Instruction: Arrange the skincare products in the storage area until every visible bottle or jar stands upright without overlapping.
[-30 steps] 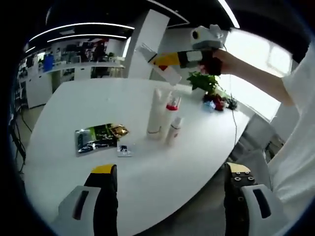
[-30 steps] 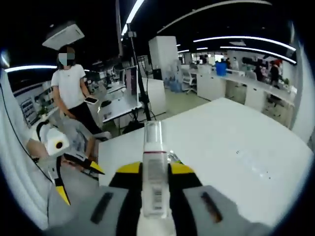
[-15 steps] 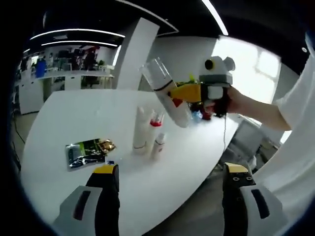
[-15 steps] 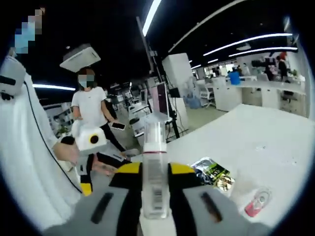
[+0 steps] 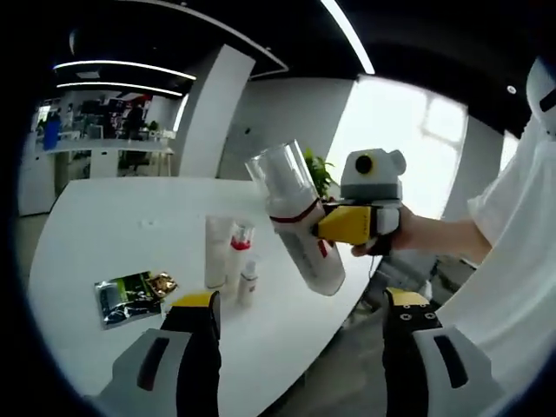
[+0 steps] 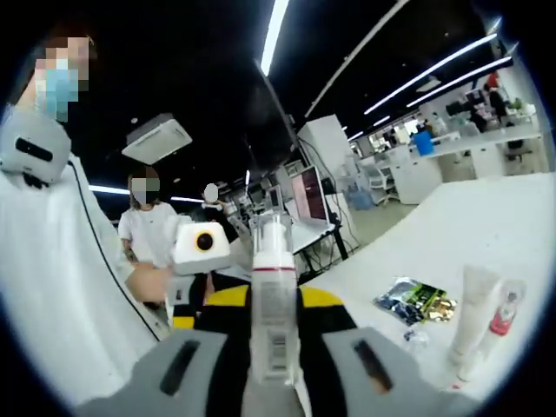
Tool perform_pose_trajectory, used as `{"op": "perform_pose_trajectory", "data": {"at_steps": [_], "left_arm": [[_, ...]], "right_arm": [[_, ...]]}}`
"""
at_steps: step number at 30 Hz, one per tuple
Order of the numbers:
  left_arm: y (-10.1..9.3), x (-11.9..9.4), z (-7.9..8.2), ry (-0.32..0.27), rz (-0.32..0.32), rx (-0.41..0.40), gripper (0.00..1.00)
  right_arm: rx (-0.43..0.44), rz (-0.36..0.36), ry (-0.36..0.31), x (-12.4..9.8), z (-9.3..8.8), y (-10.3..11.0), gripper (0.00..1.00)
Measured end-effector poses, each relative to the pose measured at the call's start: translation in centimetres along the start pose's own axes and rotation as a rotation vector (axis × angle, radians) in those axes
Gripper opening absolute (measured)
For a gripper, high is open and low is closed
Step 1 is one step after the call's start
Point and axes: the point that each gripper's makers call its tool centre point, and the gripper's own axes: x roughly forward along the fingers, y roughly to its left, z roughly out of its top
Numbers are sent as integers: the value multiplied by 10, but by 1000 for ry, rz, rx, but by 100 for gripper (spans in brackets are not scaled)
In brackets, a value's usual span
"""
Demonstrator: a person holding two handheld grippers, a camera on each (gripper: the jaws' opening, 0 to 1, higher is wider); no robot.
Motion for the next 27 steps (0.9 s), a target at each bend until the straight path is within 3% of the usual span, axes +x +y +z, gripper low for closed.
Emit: {"op": "perform_pose_trajectory", "data": {"at_steps": [5, 13, 24, 27], "left_arm": [[-12, -1, 5, -17, -56, 9, 62], [-26, 2, 0, 8, -121, 26, 48], [-44, 9, 7, -32, -229, -44, 33], [-48, 10, 8, -42, -251, -55, 24]], "right_arm": [[35, 17, -44, -2, -7, 13, 19], [118, 29, -151, -10, -5, 21, 19], [129, 84, -225, -11, 4, 34, 19], [117, 96, -224, -11, 4, 37, 19]]}}
